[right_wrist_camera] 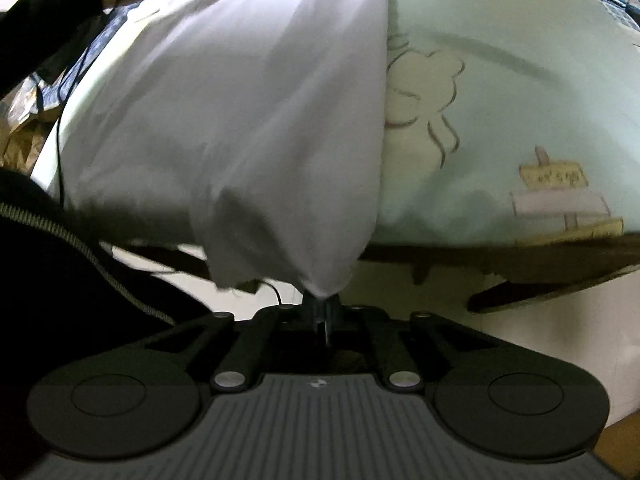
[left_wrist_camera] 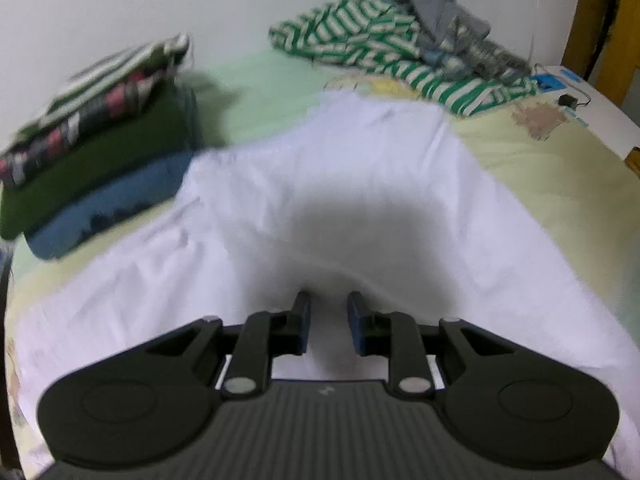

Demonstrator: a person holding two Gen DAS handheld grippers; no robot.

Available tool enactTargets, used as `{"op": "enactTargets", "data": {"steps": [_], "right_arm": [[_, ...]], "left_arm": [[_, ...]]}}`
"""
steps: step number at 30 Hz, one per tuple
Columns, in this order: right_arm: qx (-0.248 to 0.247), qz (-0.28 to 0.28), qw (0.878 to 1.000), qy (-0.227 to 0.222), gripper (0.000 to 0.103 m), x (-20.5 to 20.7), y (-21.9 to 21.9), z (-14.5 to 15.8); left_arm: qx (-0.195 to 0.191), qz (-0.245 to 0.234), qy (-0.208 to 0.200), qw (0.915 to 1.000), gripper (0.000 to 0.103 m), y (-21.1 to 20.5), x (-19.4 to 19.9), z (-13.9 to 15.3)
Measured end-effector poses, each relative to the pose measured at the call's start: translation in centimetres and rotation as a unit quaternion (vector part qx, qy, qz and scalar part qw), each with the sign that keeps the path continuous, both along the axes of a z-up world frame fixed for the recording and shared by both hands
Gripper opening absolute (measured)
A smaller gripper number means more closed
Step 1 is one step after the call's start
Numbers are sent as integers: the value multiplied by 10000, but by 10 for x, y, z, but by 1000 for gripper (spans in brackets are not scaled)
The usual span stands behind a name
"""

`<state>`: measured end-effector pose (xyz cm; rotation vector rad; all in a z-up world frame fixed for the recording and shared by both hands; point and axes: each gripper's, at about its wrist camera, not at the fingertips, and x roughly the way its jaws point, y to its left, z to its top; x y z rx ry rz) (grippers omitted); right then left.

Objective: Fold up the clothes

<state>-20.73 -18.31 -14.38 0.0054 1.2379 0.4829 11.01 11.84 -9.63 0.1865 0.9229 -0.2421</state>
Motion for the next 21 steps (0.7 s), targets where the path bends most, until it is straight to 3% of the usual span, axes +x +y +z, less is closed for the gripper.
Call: {"op": "enactTargets", "data": {"steps": [5, 8, 10, 12, 14, 16, 17, 21], "right_arm": [[-44, -247, 9987, 451, 0, -18, -8, -3], [-579, -229, 9960, 643, 0, -22, -9, -10], [-673, -165, 9968, 395, 1, -21, -13, 8], [-384, -241, 9990, -2, 5, -13, -18, 39], [-142, -288, 9983, -495, 12, -2, -18, 68], [-14, -266, 9937, -1093, 20, 13, -9, 88], [21, -243, 9915, -1280, 27, 21, 0, 89], [213, 6, 9883, -1511, 35, 48, 49, 75]], "left_arm": [[5, -30, -31, 10000, 26, 3, -1, -3], [50, -52, -64, 10000, 26, 2, -2, -3], [81, -62, -86, 9999, 28, 3, -3, -3], [112, -73, -108, 9999, 30, 4, -4, -3], [143, -84, -130, 9998, 41, 5, -5, -3], [205, -63, -149, 9997, 41, 7, -2, -3], [229, -38, -145, 9996, 41, 8, 0, -2], [190, -25, -78, 9998, 39, 12, -2, 3]]}}
